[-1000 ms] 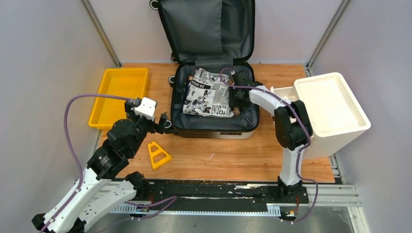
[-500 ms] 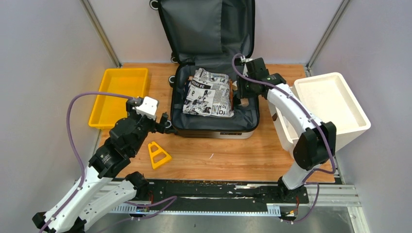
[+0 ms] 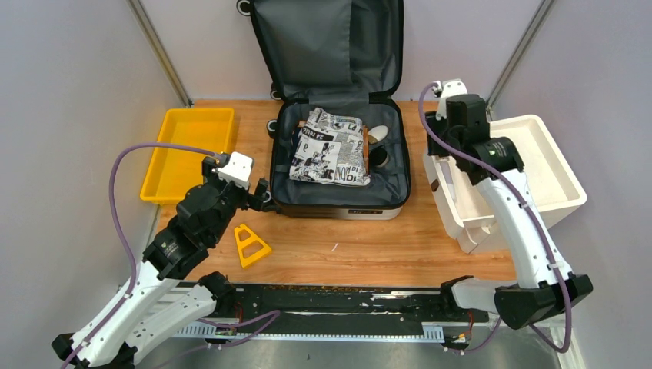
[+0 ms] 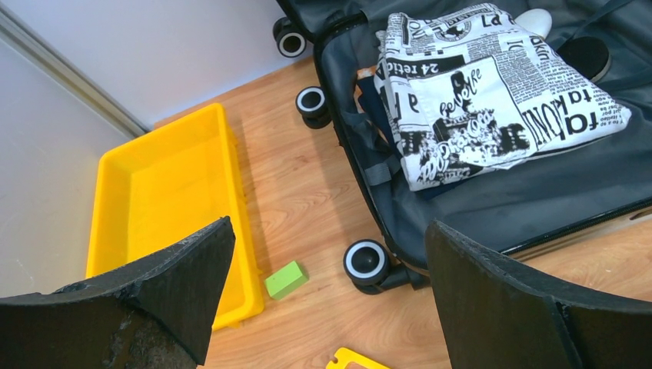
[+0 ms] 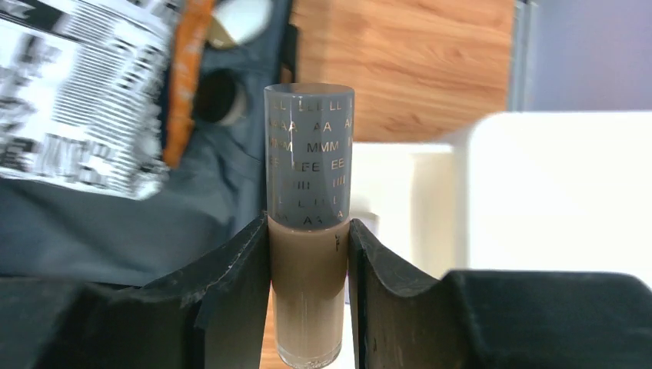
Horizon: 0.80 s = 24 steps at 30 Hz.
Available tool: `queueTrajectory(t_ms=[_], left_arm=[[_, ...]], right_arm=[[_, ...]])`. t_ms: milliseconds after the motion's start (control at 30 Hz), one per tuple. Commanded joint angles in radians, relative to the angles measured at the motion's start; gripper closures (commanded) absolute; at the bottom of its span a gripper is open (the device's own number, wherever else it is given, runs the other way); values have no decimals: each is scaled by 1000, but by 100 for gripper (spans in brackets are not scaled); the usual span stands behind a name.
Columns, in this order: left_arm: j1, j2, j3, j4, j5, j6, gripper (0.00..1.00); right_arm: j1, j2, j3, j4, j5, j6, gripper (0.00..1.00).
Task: Open, take out, and arrange the luggage
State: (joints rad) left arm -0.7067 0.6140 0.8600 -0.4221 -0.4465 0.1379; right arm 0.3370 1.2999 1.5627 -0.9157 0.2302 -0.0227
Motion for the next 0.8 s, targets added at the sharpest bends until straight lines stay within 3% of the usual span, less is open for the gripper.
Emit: queueTrajectory(t_ms=[0, 233, 400, 767], left_arm=[[-2, -2, 1, 34, 3, 15, 0], [-1, 5, 2, 35, 9, 14, 0], [-2, 2, 0, 39, 10, 14, 0], [-1, 7, -2, 36, -3, 16, 0]], right_arm=[[-81, -61, -89, -35, 77, -113, 77], [-175, -119, -197, -22, 104, -208, 76], [-183, -120, -228, -19, 105, -207, 67], [-190, -128, -255, -12, 65, -204, 62]])
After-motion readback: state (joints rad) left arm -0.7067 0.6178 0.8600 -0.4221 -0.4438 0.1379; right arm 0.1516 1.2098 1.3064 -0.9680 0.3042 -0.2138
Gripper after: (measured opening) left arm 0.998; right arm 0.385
